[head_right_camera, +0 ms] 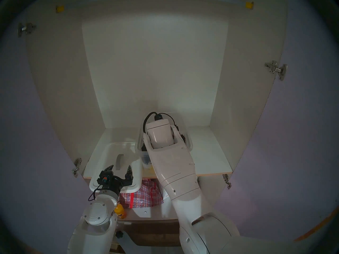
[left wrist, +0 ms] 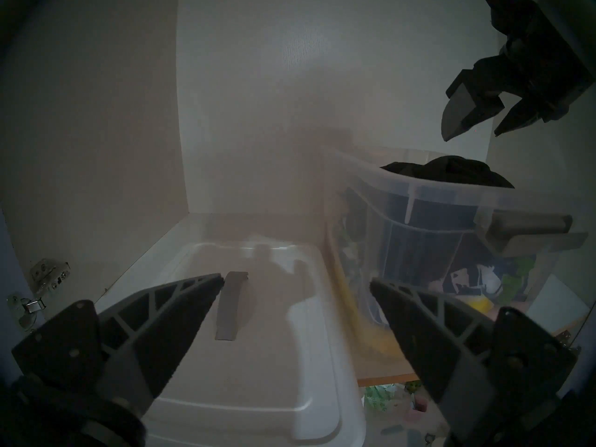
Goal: Take clothing out of the storage bin and put the lid back on the bin
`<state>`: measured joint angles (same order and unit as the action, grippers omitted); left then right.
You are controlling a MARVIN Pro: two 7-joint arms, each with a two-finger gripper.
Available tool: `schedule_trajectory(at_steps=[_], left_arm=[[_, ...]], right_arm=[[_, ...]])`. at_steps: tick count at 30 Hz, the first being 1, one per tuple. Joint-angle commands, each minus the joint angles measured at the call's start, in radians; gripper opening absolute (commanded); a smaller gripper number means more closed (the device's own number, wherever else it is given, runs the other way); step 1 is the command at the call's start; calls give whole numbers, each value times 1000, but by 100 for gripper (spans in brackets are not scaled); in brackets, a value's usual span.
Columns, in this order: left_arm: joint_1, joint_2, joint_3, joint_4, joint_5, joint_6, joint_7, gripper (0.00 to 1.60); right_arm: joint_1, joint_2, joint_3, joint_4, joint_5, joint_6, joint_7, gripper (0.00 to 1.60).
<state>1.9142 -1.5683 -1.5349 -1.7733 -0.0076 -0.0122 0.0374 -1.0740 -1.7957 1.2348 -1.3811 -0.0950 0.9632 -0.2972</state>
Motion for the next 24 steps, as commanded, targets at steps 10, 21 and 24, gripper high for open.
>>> schedule_trajectory(at_steps=[10,21,24], left_arm=[[-7,1,3,-27,-3,-5,-5,160],[-7,1,3,-27,-3,-5,-4,160],[-7,1,3,-27,-3,-5,-5,160]], right_arm=[[204,129,-2,209,65,-3,242,160],[363,181,-82,530,92,-186,596,124],[364,182,-87,535,79,-208,603,5]])
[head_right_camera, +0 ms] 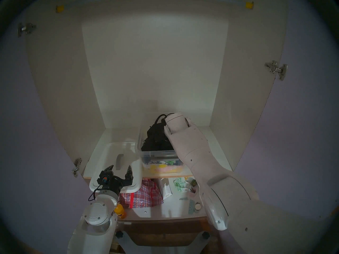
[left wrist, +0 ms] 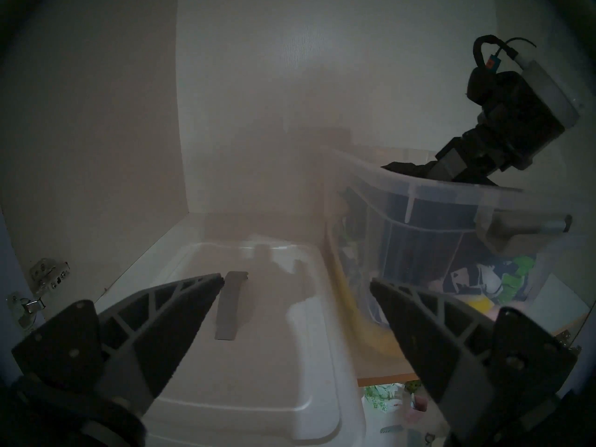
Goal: Take clothing out of the storage bin and put the lid back on the bin
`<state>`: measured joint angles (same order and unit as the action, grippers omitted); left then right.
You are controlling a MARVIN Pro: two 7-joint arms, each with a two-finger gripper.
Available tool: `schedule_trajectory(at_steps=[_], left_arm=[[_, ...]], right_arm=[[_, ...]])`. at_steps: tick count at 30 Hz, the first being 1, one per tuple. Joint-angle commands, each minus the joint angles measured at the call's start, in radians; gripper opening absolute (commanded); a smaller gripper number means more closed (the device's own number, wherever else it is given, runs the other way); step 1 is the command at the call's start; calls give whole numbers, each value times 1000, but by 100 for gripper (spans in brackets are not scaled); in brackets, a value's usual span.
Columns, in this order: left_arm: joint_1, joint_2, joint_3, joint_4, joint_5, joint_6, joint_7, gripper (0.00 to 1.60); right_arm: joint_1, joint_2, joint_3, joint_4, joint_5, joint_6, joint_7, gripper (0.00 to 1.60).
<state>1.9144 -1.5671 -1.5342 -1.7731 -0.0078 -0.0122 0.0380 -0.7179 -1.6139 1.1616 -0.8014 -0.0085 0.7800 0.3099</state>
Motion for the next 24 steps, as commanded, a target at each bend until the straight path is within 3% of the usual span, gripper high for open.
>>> schedule_trajectory(at_steps=[1,6,12,17,20,24], left_arm=[[-7,0,3,-27,-3,-5,-5,160],[-9,0,3,-24,-1,-6,-3,160],[-12,-1,3,-18,0,-7,-1,160],[-11,0,3,-20,-1,-7,-1,160],[-10,0,4,-22,-1,-7,-1,160],[-8,1,4,-26,-3,-6,-3,160]], right_arm=[[0,1,-11,-58,-21,-38,-17,0],[-18,24,19,-168,-22,-75,-40,0],[65,13,111,-228,5,-81,-29,0],[91,10,200,-323,24,-41,-29,0],[75,12,245,-384,4,-20,-81,0],[13,13,324,-521,-13,64,-171,0]])
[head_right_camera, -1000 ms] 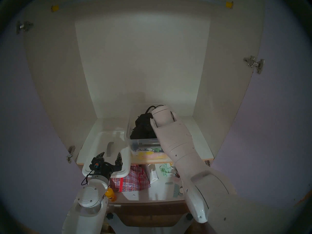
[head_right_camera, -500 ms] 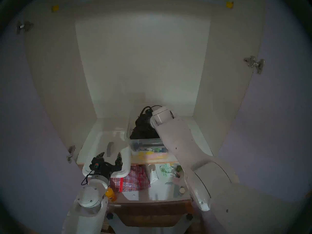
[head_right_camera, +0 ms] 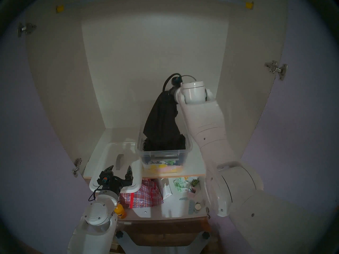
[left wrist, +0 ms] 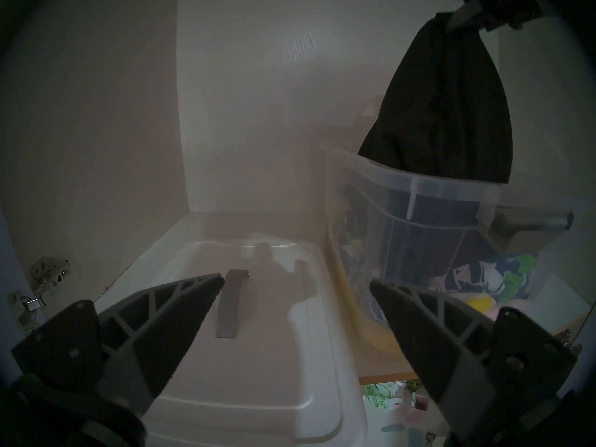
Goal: Take clothing out of the storage bin and put the lid back on the bin
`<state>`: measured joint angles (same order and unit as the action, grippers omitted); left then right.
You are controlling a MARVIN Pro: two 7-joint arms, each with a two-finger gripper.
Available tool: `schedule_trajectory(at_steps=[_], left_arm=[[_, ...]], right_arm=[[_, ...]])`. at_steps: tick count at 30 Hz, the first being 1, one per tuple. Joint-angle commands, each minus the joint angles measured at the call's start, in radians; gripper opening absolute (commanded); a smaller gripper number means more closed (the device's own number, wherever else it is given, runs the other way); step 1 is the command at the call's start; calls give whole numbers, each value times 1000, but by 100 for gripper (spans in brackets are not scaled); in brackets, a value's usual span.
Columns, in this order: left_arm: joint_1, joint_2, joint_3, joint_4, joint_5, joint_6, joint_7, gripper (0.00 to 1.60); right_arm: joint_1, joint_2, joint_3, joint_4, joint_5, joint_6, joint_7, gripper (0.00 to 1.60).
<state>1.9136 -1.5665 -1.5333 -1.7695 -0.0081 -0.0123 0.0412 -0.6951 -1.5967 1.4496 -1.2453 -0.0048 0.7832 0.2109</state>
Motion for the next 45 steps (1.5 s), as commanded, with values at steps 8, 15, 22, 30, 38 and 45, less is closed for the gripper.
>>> schedule_trajectory(at_steps=[8,15,22,30,38,45], left_arm=[[-8,1,3,-28,-3,-6,-5,160],[-9,0,4,-25,-2,-7,-3,160],[-10,1,4,-25,-2,-7,-3,160],[-10,1,4,-24,-2,-7,-2,160],[-9,1,4,-27,-3,-7,-3,160],[-7,3,4,-30,-5,-6,-4,160]], right_arm=[[102,40,138,24,-19,29,-148,0],[240,75,178,128,-34,-16,-166,0],[368,96,201,234,-41,-62,-184,0],[508,117,221,346,-51,-113,-210,0],[632,136,211,492,-83,-195,-254,0],[718,141,206,736,-100,-344,-312,0]])
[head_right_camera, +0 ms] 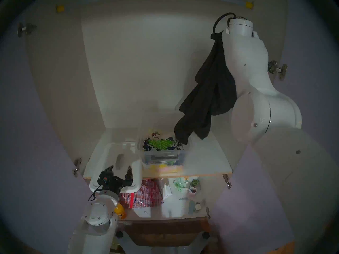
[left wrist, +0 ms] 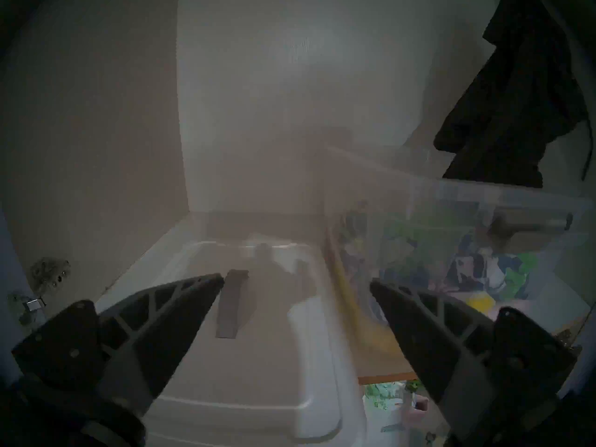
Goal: Take clothing out of the storage bin and put the lid back on the bin
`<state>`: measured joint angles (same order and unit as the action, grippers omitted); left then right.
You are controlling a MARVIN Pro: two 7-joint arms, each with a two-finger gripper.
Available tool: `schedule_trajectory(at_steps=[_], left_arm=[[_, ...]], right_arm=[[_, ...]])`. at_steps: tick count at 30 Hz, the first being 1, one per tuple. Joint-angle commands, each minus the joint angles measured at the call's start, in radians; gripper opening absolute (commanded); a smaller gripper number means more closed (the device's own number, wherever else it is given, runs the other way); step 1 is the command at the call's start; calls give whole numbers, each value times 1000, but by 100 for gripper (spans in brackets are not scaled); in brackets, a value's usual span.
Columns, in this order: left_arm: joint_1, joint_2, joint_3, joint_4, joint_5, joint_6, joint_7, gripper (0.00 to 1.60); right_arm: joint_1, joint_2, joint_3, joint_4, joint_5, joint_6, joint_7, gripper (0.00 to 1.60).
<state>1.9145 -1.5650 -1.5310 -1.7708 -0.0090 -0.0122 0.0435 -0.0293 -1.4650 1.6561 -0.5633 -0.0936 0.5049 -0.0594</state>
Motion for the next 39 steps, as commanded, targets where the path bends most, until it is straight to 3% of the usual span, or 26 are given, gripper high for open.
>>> schedule_trajectory(at_steps=[1,6,13,16,21,26,33,36,38,39], left_arm=[[-8,1,2,-29,-4,-6,-7,160],[-8,1,2,-29,-4,-6,-6,160],[-9,1,2,-27,-3,-6,-5,160],[-8,2,2,-28,-4,-6,-6,160],[-7,2,3,-30,-5,-5,-7,160],[-8,3,3,-30,-5,-5,-6,160],[-8,2,3,-28,-5,-6,-5,160],[-8,2,3,-28,-5,-6,-5,160],[-9,2,3,-28,-4,-6,-5,160],[-9,2,3,-27,-4,-6,-5,160]], right_arm=[[63,13,0,78,-10,-77,-39,0],[85,24,-23,180,-35,-148,-62,0],[83,31,-35,285,-42,-164,-65,0],[48,25,-50,296,-55,-166,-70,0],[-67,-2,-81,277,-69,-134,-126,0],[-122,-11,-81,272,-68,-91,-163,0],[-199,-34,-111,289,-88,-27,-171,0],[-193,-39,-116,325,-82,30,-110,0],[-184,-38,-103,333,-62,72,-36,160],[-181,-39,-103,332,-59,88,-18,160]])
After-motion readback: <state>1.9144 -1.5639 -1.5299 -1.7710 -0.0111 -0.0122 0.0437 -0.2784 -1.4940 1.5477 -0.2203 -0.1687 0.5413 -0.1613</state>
